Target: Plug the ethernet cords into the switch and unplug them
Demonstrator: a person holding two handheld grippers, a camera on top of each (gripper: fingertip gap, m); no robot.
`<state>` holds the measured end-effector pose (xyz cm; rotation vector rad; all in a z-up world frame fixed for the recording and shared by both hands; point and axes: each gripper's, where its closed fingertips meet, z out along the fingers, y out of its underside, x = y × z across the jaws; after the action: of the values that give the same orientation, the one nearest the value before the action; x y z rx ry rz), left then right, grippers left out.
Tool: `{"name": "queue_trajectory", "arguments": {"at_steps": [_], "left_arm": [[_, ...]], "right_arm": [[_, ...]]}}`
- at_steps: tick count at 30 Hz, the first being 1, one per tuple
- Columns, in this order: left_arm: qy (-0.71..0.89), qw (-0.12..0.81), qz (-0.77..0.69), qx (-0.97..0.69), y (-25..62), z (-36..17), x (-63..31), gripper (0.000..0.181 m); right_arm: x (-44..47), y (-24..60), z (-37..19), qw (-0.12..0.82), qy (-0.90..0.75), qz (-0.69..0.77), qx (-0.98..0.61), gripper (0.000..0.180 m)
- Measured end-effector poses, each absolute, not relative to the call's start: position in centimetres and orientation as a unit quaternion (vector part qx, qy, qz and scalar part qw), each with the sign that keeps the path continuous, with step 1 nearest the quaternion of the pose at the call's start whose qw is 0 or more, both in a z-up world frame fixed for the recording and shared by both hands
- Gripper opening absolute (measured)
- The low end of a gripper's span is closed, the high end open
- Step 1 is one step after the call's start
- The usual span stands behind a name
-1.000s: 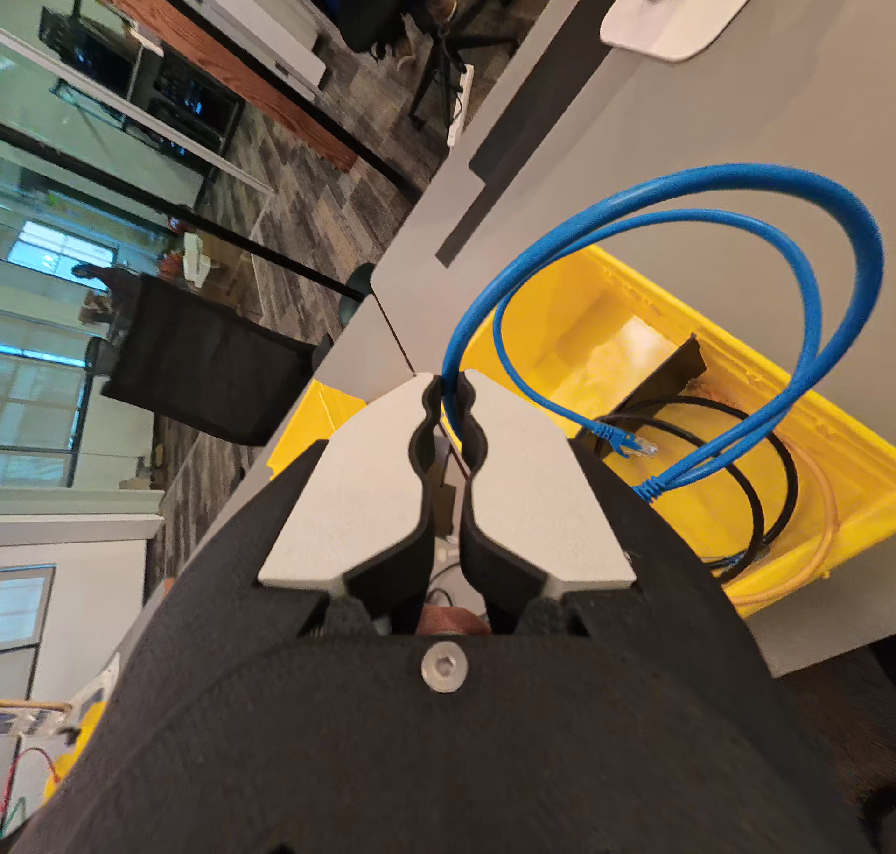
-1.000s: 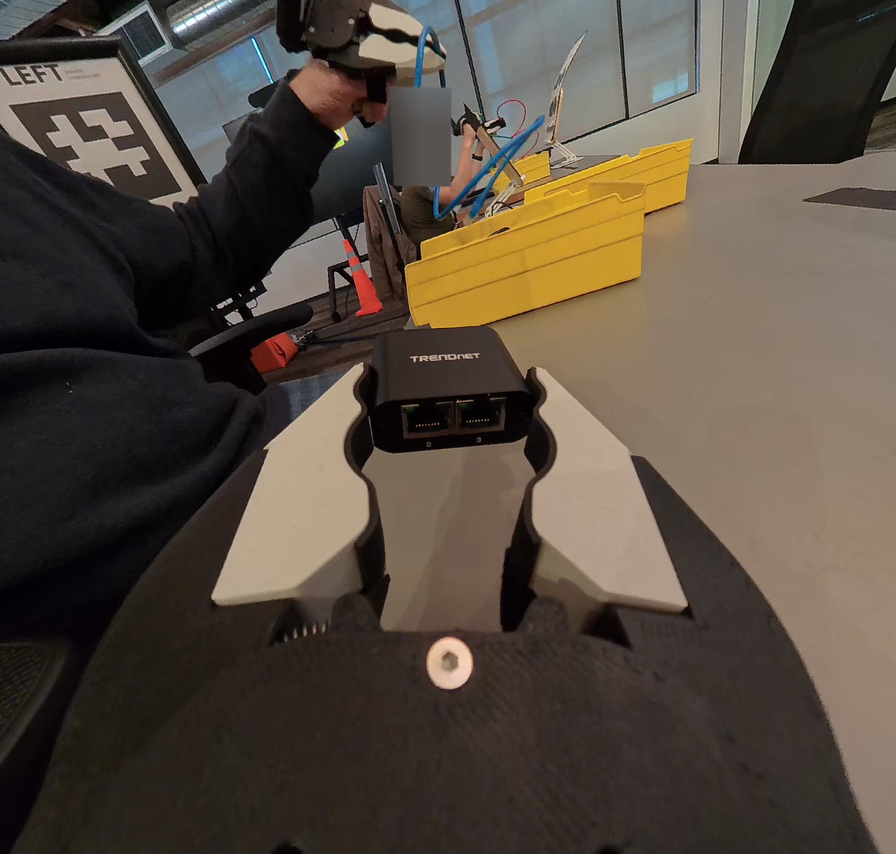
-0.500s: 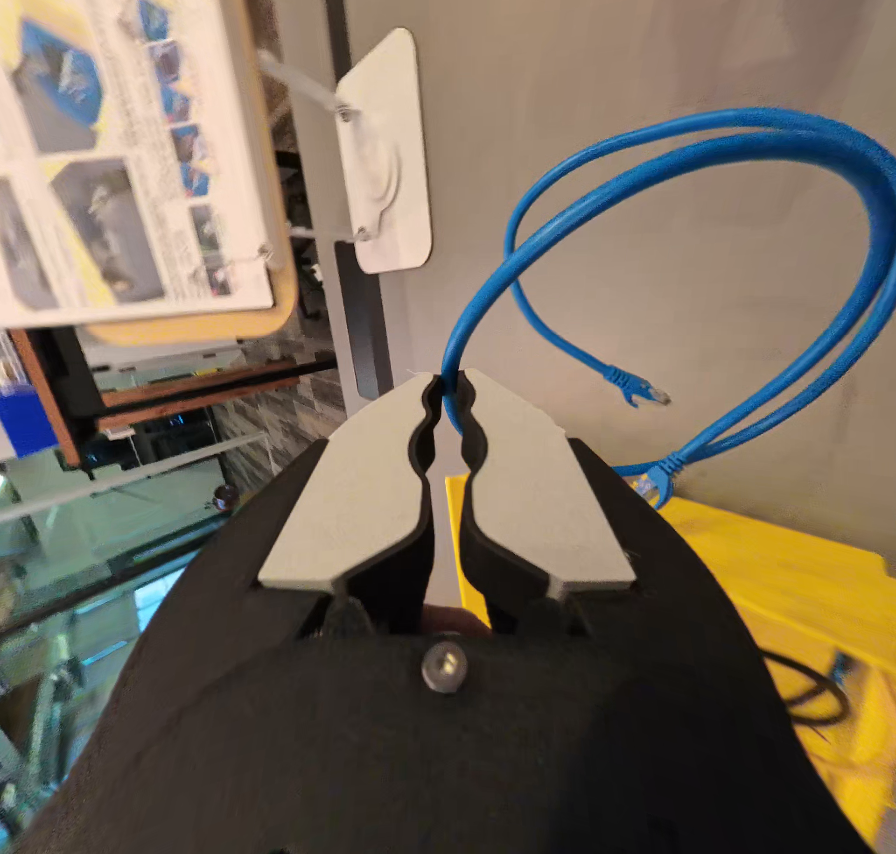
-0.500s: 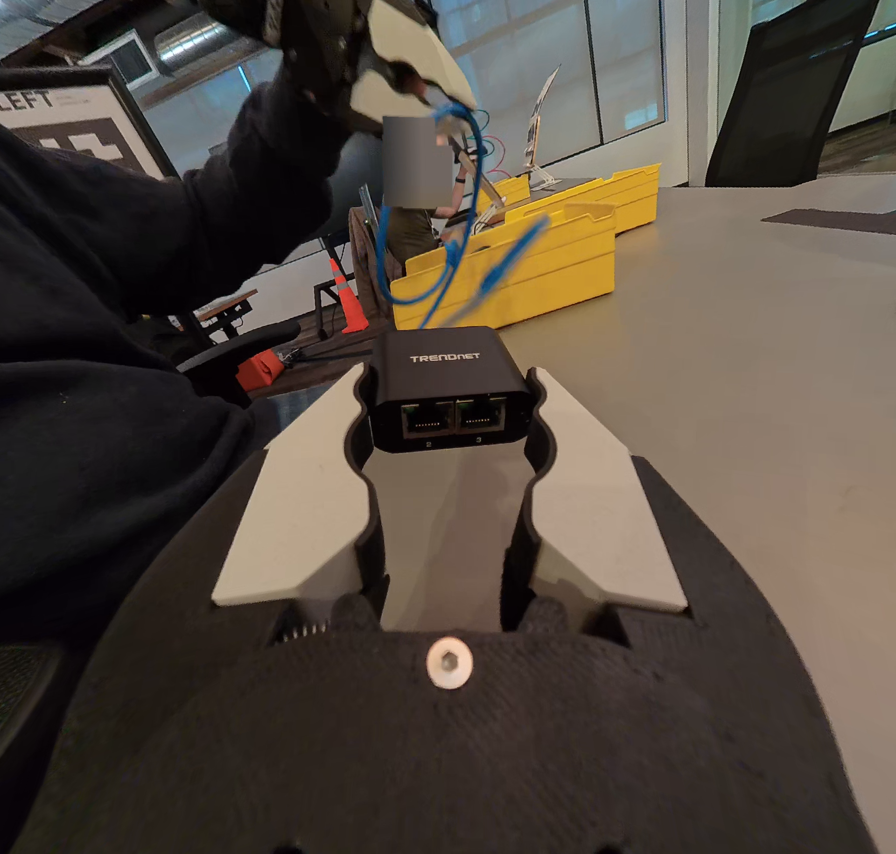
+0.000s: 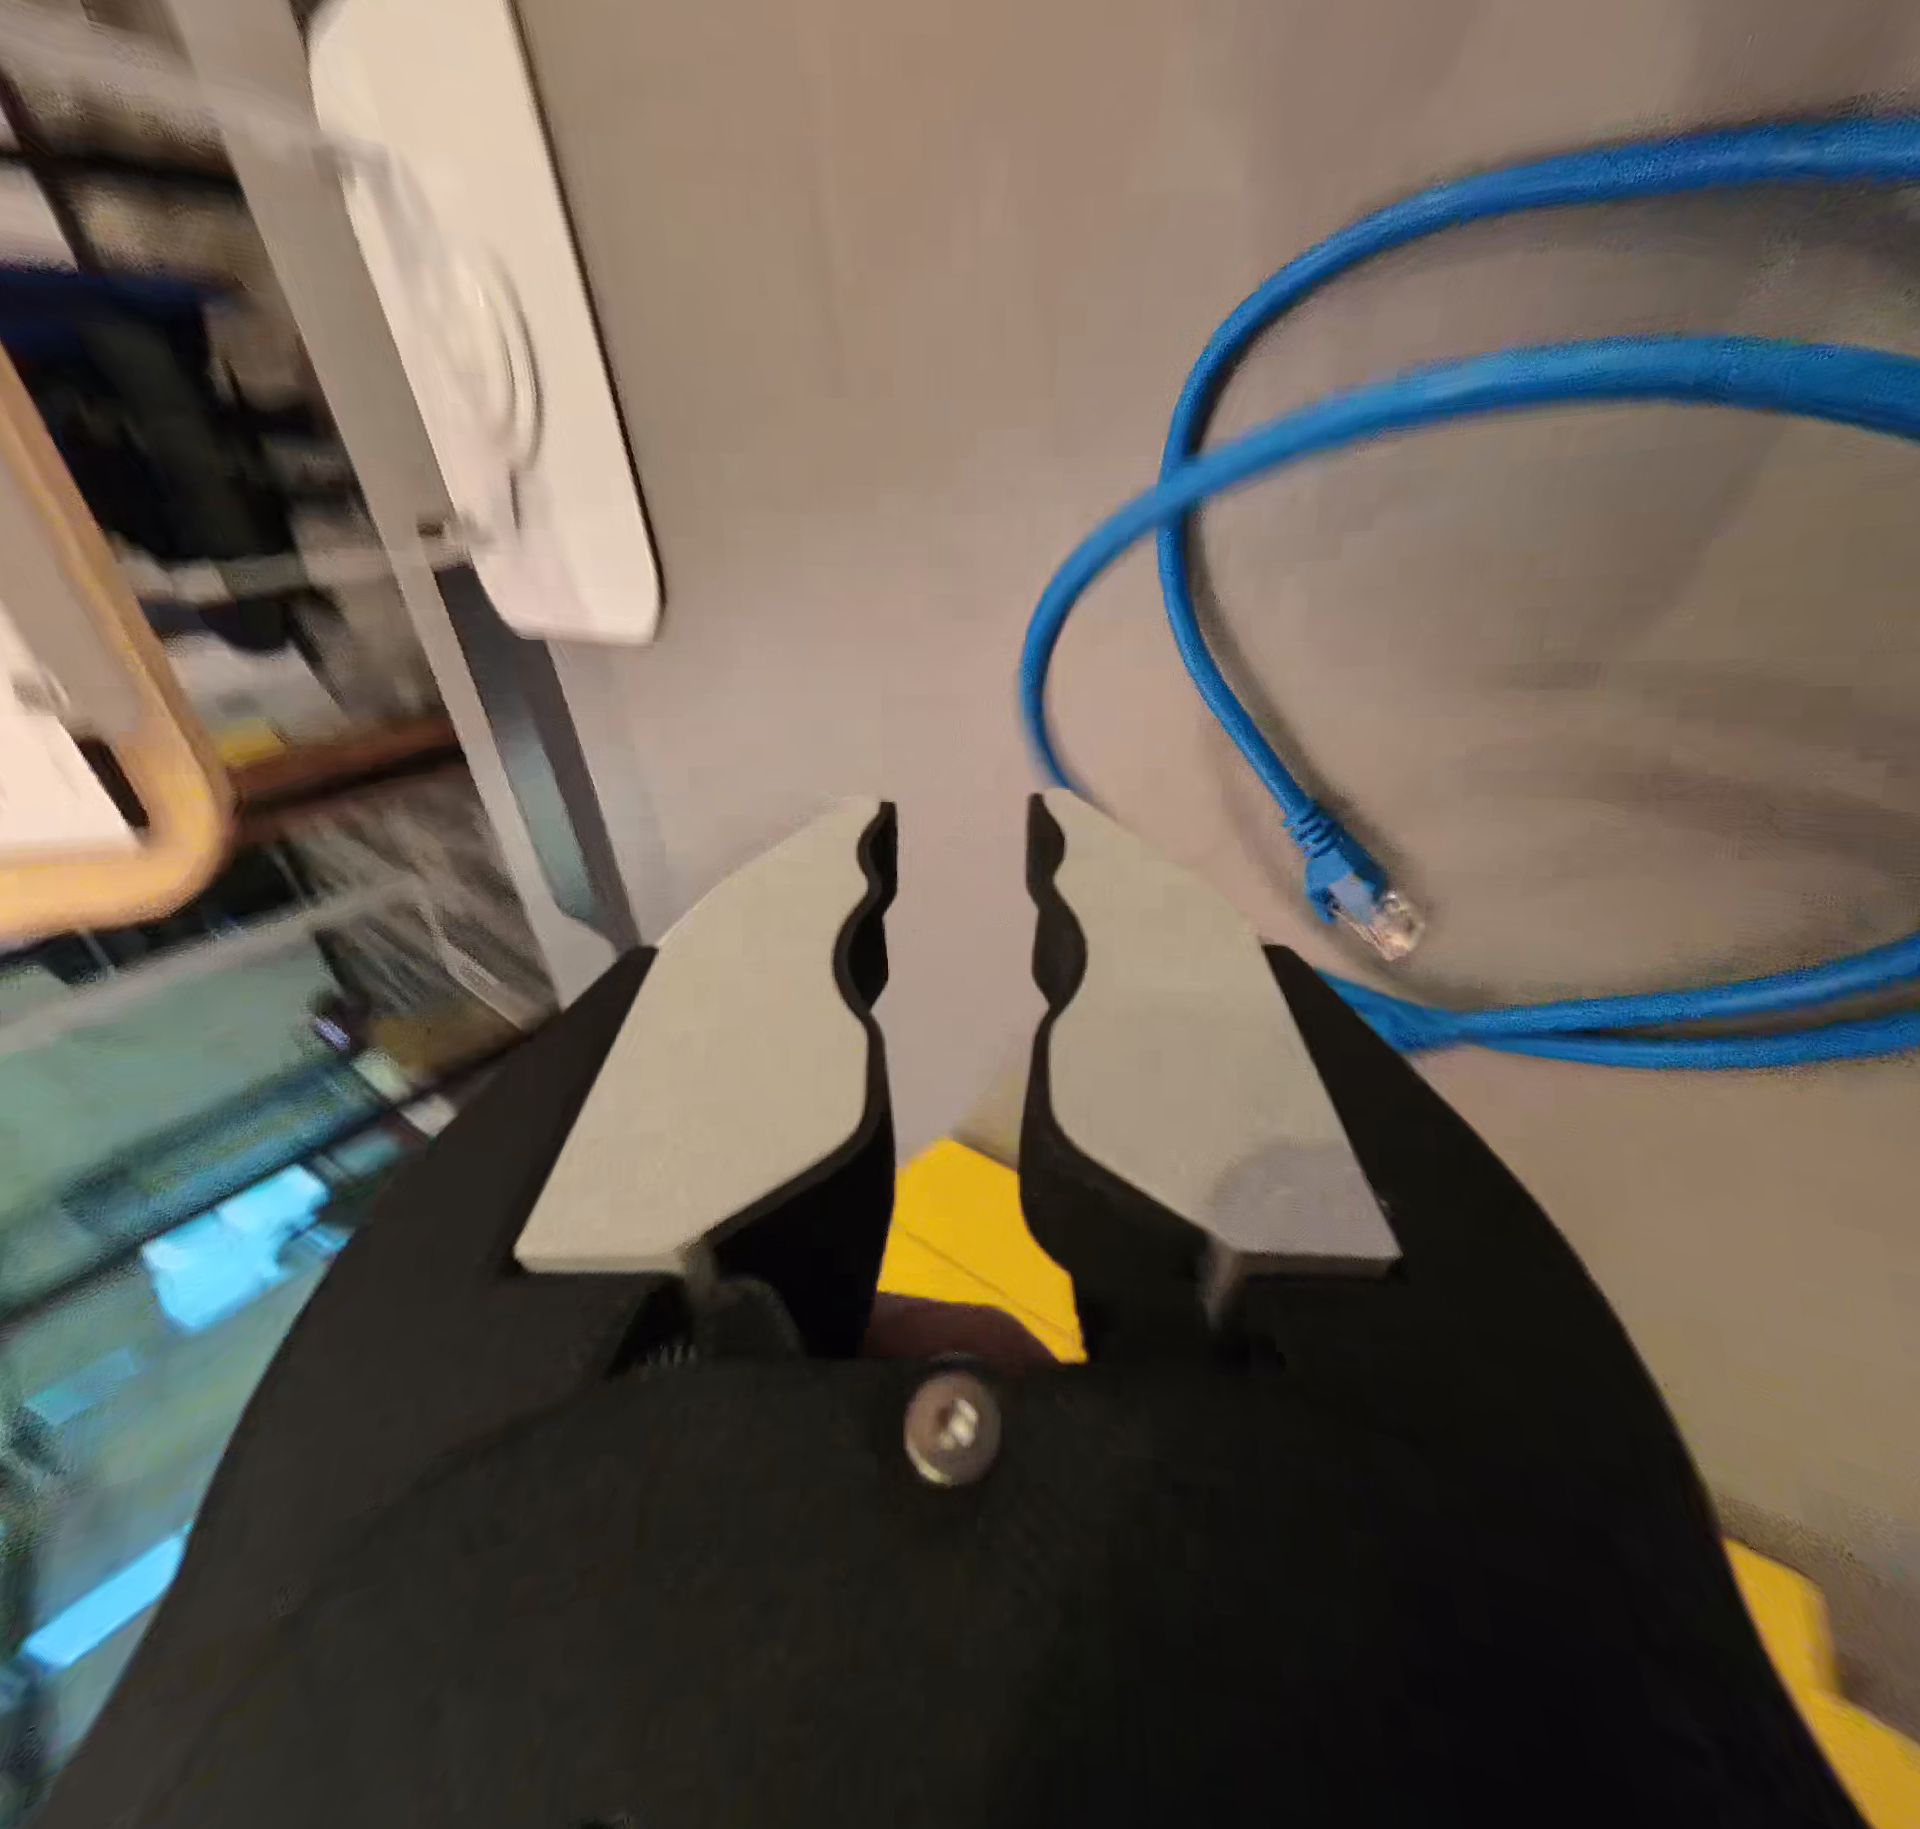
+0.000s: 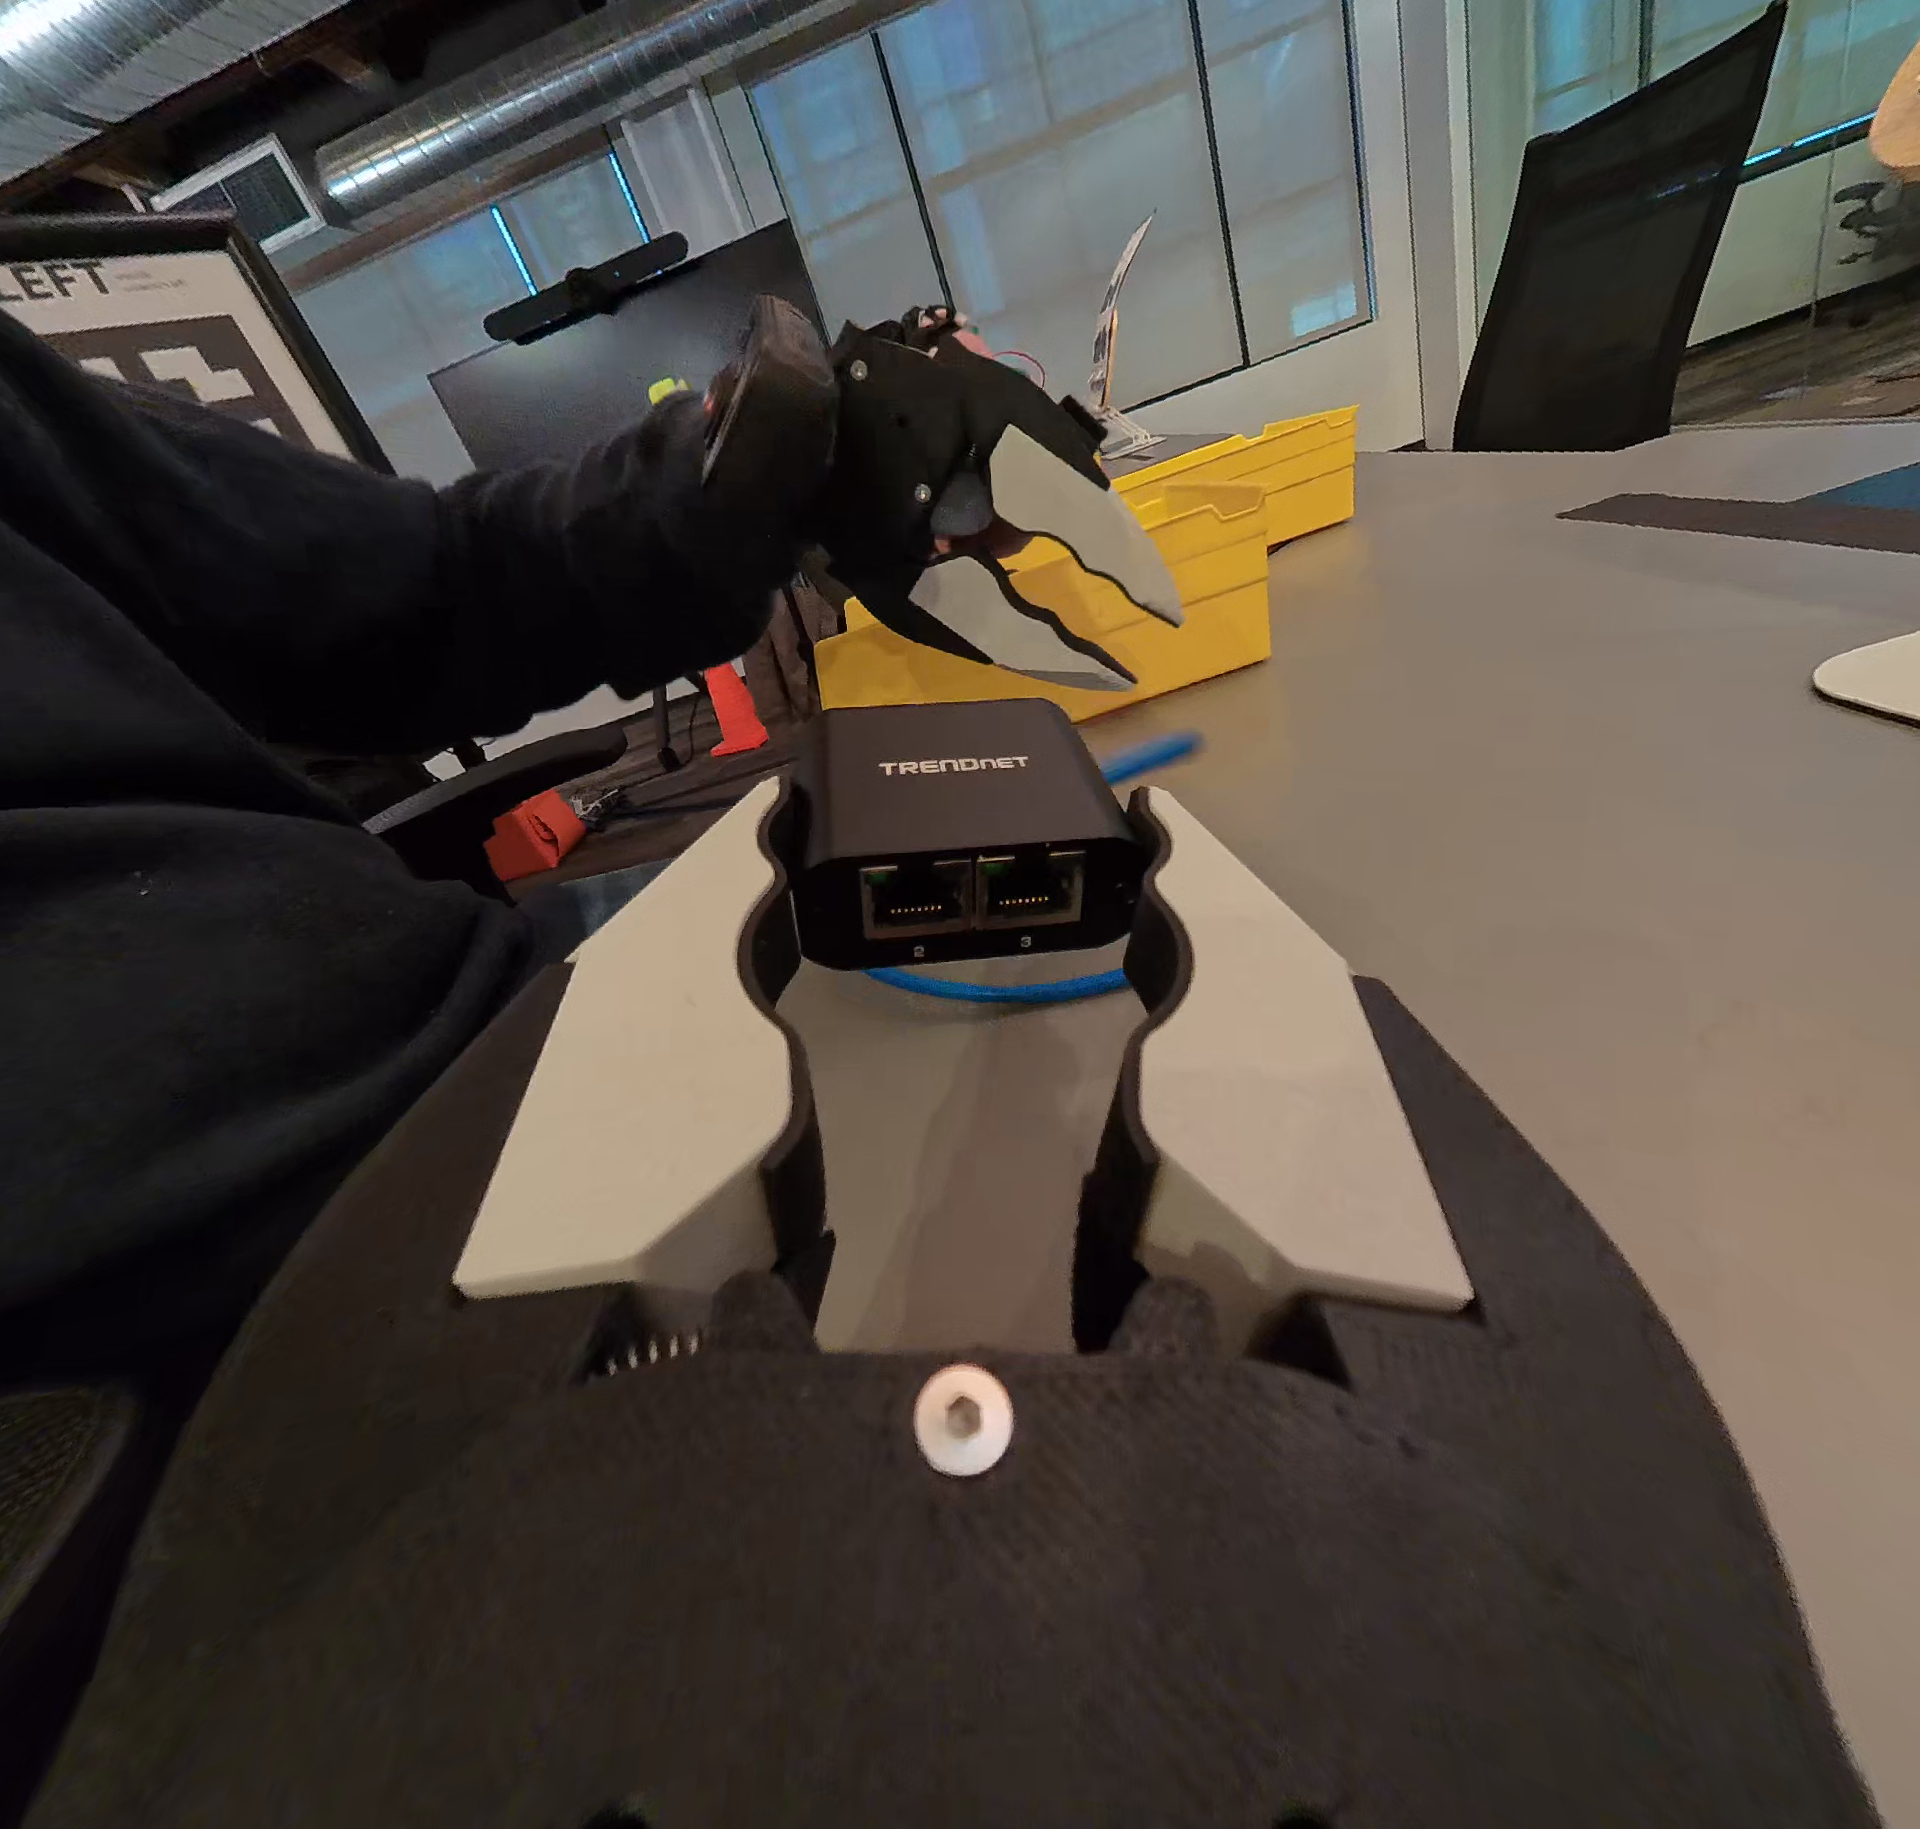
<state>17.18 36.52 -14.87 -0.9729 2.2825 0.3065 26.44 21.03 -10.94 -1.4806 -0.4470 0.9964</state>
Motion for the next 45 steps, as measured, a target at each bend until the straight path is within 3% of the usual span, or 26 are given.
{"name": "queue_trajectory", "arguments": {"at_steps": [5,16,20,25,40,45], "left_arm": [[0.739,0.362,0.067,-0.564,36.4,-13.4,13.1,0.032],[0.551,0.313,-0.035,-0.773,35.0,-22.1,8.8,0.040],[0.528,0.333,-0.042,-0.780,35.8,-22.7,8.9,0.021],[0.512,0.351,-0.086,-0.779,36.3,-22.8,9.7,0.014],[0.657,0.403,-0.116,-0.626,34.9,-17.5,12.8,0.012],[0.736,0.380,-0.125,-0.547,33.1,-14.3,15.1,0.012]], "right_arm": [[26.2,21.0,-11.0,0.602,-0.198,0.432,-0.642,0.059],[26.0,20.9,-11.0,0.604,-0.199,0.429,-0.642,0.059],[25.9,20.9,-11.0,0.602,-0.203,0.429,-0.642,0.059],[25.8,20.9,-11.1,0.602,-0.204,0.429,-0.643,0.059],[25.6,20.8,-11.0,0.602,-0.207,0.432,-0.639,0.059],[25.8,21.2,-10.9,0.606,-0.209,0.427,-0.638,0.059]]}}
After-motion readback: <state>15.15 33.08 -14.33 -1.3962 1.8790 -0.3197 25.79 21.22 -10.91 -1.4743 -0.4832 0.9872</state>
